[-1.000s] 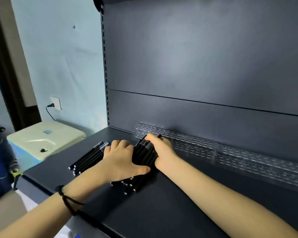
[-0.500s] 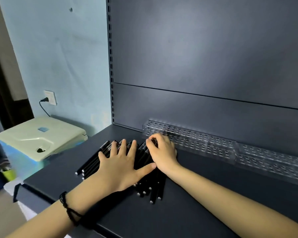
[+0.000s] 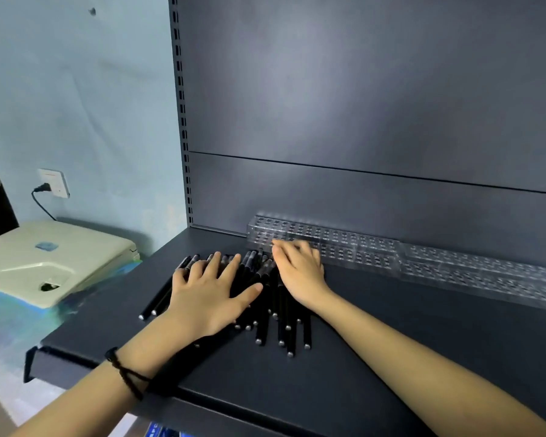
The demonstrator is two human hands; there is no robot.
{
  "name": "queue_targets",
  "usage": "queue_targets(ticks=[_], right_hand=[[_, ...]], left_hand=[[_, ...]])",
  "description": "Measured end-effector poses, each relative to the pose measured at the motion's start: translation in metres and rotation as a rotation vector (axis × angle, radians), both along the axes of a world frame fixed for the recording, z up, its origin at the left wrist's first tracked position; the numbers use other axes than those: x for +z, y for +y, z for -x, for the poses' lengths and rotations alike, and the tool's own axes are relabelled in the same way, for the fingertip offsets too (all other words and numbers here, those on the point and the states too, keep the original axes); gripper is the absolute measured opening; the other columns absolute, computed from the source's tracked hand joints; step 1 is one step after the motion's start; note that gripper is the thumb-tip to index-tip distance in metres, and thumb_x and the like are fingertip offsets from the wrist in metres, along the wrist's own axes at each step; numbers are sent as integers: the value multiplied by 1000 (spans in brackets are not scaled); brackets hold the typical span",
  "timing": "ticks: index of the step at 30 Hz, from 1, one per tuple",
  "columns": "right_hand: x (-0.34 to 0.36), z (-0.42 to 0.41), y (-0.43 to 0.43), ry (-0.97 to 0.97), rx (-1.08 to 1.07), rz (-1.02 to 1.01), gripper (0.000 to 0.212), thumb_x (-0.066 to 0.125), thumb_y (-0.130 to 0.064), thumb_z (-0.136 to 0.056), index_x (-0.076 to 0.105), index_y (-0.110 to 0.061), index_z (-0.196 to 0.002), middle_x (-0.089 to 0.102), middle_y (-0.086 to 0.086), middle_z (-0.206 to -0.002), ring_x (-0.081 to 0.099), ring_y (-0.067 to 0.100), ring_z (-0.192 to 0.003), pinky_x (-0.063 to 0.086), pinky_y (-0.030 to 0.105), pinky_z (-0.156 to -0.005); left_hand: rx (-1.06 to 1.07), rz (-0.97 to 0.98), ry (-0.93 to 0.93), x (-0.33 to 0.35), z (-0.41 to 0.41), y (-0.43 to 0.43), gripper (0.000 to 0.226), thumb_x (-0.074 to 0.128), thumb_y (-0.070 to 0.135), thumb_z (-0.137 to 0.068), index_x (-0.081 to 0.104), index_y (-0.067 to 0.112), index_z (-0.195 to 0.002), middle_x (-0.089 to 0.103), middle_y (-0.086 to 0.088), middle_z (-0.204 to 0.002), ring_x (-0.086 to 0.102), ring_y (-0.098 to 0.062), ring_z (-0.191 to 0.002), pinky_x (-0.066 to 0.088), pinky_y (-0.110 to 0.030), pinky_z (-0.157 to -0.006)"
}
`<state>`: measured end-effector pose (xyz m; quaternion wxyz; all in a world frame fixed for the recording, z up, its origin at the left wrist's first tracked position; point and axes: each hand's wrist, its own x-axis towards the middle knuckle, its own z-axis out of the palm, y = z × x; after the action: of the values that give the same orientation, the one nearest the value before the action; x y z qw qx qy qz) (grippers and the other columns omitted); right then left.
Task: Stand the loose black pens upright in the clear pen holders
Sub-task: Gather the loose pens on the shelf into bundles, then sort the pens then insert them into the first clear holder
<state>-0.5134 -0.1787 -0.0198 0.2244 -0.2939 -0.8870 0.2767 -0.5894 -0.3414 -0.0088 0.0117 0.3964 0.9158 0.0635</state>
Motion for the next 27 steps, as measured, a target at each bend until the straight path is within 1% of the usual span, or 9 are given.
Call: queue_targets(ticks=[2, 4, 7, 8, 10, 12, 19, 23, 27], right_hand=[[0, -5, 3, 95, 5, 45, 37, 37, -41, -101, 54, -33, -133, 43, -4, -136, 30, 20, -132, 25, 38, -109], [1, -15, 5, 150, 37, 28, 32, 45, -33, -100, 59, -28, -128, 46, -6, -132, 37, 17, -130, 30, 33, -109], [6, -39, 8, 81, 76, -92, 31, 46, -31, -99, 59, -23, -126, 48, -8, -132, 43, 14, -127, 35, 33, -106], [8, -48, 9, 11, 70, -185, 31, 45, -32, -100, 59, -23, -127, 49, -8, -132, 44, 15, -125, 37, 33, -105], [12, -70, 8, -144, 16, -429, 34, 42, -36, -100, 58, -24, -127, 52, -8, -132, 47, 17, -122, 37, 34, -102], [15, -94, 5, -251, -45, -574, 37, 38, -41, -100, 57, -25, -128, 53, -9, -133, 47, 18, -121, 35, 35, -102], [17, -211, 20, -434, -261, -495, 47, 32, -49, -100, 45, -29, -141, 48, -8, -143, 44, 18, -129, 31, 35, -107], [15, -300, 30, -491, -386, -453, 49, 32, -50, -99, 42, -30, -142, 47, -8, -144, 44, 19, -130, 31, 37, -108], [18, -395, 42, -541, -519, -444, 49, 32, -51, -98, 41, -31, -143, 46, -7, -144, 42, 22, -131, 29, 36, -109]], left_hand=[[-24, -50, 29, -1, 1, -1, 72, 11, 77, -86, 3, 47, -152, 5, 3, -164, 4, -24, -149, 5, -44, -116], [-87, -161, 196, -2, 2, -3, 70, 10, 75, -85, 25, 48, -148, 24, 1, -160, 21, -27, -146, 16, -45, -112], [-232, -352, 425, -1, 0, 3, 55, 29, 59, -87, 65, 31, -119, 64, -1, -127, 54, -30, -120, 33, -45, -94], [-268, -381, 473, 3, -4, 6, 48, 34, 53, -86, 69, 26, -105, 70, 0, -109, 59, -29, -107, 36, -43, -88], [-334, -434, 535, 13, -17, 14, 36, 39, 44, -85, 66, 20, -81, 68, 2, -79, 60, -27, -84, 38, -40, -76], [-397, -457, 554, 23, -34, 21, 30, 42, 38, -83, 60, 18, -70, 64, 2, -68, 57, -27, -73, 40, -38, -68], [-615, -405, 501, 23, -129, 65, 35, 39, 41, -82, 62, 21, -66, 62, 4, -61, 60, -23, -65, 45, -36, -63], [-696, -370, 466, 23, -199, 95, 41, 37, 47, -82, 70, 24, -76, 70, 4, -75, 65, -22, -73, 49, -38, -68], [-746, -265, 447, 18, -279, 124, 50, 37, 54, -80, 77, 26, -89, 75, -3, -93, 70, -26, -87, 55, -46, -76]])
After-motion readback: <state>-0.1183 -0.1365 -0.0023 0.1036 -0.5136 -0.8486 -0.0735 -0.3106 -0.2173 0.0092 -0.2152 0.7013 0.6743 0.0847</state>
